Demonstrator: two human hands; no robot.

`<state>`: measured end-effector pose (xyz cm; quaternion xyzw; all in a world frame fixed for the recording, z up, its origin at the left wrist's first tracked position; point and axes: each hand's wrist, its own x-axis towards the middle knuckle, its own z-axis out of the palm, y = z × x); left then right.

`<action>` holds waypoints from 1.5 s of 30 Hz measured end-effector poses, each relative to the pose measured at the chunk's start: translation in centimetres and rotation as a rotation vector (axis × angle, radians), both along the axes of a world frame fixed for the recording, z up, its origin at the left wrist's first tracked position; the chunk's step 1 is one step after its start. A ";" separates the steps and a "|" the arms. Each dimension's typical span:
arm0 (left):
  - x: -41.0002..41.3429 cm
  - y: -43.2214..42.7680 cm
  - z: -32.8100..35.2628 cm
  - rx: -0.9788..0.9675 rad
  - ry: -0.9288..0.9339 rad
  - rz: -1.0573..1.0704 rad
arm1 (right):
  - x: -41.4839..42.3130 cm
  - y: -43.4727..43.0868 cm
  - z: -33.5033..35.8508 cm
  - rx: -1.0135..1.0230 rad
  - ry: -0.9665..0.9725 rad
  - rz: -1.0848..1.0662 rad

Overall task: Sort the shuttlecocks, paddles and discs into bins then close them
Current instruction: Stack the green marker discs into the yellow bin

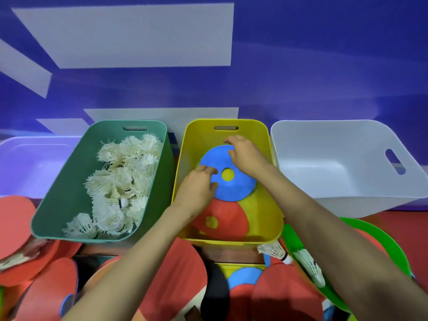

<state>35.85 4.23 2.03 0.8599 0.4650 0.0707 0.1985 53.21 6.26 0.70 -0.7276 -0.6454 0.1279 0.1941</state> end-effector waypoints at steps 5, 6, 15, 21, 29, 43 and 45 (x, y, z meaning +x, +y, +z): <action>-0.1 -6.5 2.7 0.166 -0.423 -0.050 | 0.2 -6.1 4.0 0.231 0.185 0.093; -0.2 -7.8 2.9 0.185 -0.473 -0.079 | 0.3 -7.5 4.8 0.273 0.228 0.103; -0.9 -17.1 0.2 0.090 -0.578 -0.183 | 0.7 -20.0 7.0 0.299 0.417 0.042; 0.4 -21.3 -2.9 -0.232 -0.364 -0.322 | 1.7 -27.3 4.6 -0.024 0.555 0.010; 0.4 -24.3 -6.6 -0.436 0.026 -0.376 | 2.5 -30.7 -0.3 -0.402 0.513 0.120; -3.0 -21.6 -4.4 -0.287 -0.059 -0.057 | 1.9 -30.0 -0.9 -0.348 0.533 0.127; -3.4 -20.6 -3.8 -0.310 -0.155 0.035 | 1.6 -30.0 -1.2 -0.367 0.443 0.170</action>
